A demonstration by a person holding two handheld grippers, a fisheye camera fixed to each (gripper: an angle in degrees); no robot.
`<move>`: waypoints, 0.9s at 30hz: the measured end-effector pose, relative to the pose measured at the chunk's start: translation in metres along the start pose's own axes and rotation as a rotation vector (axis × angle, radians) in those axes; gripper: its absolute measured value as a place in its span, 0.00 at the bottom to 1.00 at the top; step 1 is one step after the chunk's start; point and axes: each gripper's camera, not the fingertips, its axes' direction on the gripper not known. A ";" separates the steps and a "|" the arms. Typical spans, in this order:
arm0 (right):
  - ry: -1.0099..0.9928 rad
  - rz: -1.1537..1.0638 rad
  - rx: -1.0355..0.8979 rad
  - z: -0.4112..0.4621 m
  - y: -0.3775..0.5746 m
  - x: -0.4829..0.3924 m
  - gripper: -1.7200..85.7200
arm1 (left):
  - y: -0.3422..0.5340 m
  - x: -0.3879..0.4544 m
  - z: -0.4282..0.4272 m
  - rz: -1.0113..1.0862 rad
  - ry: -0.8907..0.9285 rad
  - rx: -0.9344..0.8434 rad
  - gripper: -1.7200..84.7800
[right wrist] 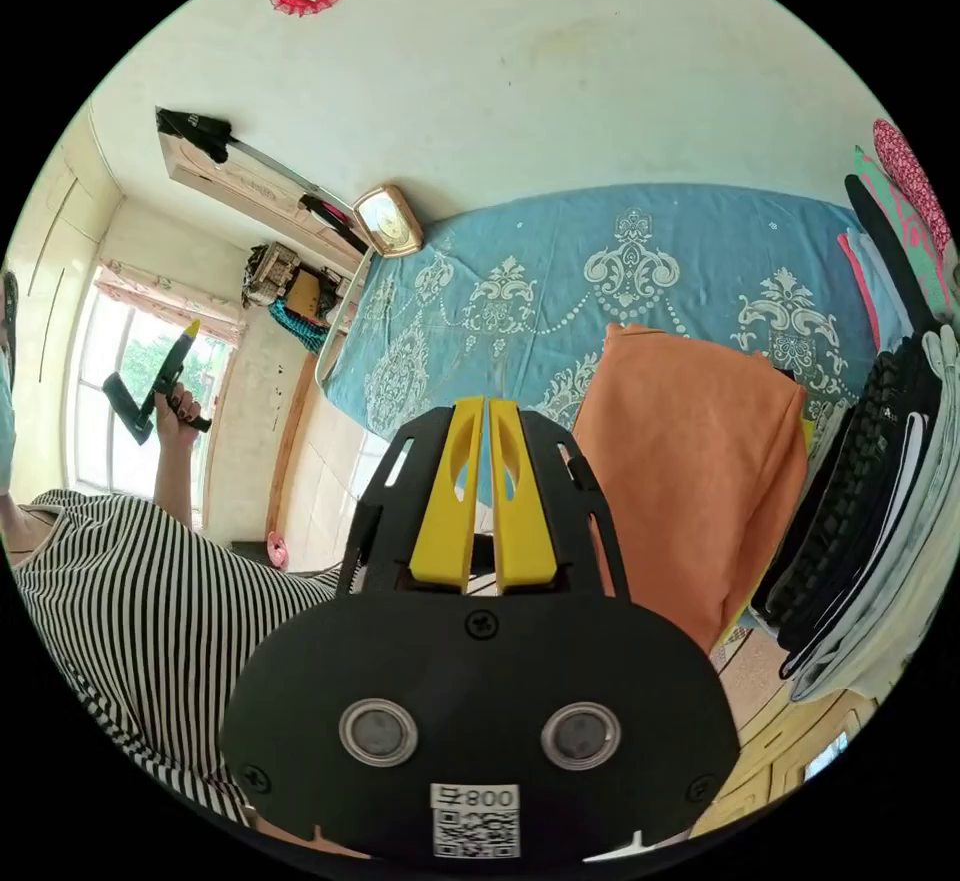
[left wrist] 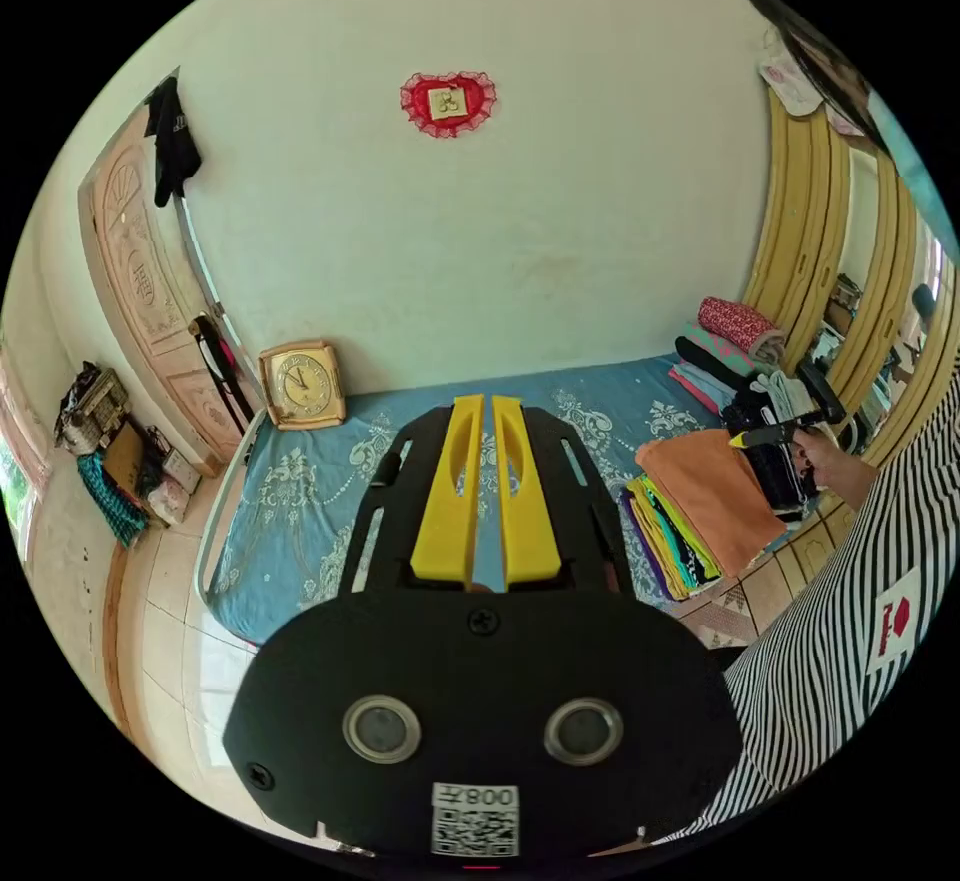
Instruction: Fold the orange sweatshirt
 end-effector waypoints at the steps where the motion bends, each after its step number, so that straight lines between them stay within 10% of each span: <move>1: 0.006 0.010 -0.017 0.003 0.002 0.002 0.04 | 0.003 0.003 0.007 0.007 0.000 -0.028 0.03; 27: -0.010 0.215 0.051 -0.013 0.045 -0.025 0.05 | -0.045 -0.026 0.102 0.100 0.300 -0.088 0.02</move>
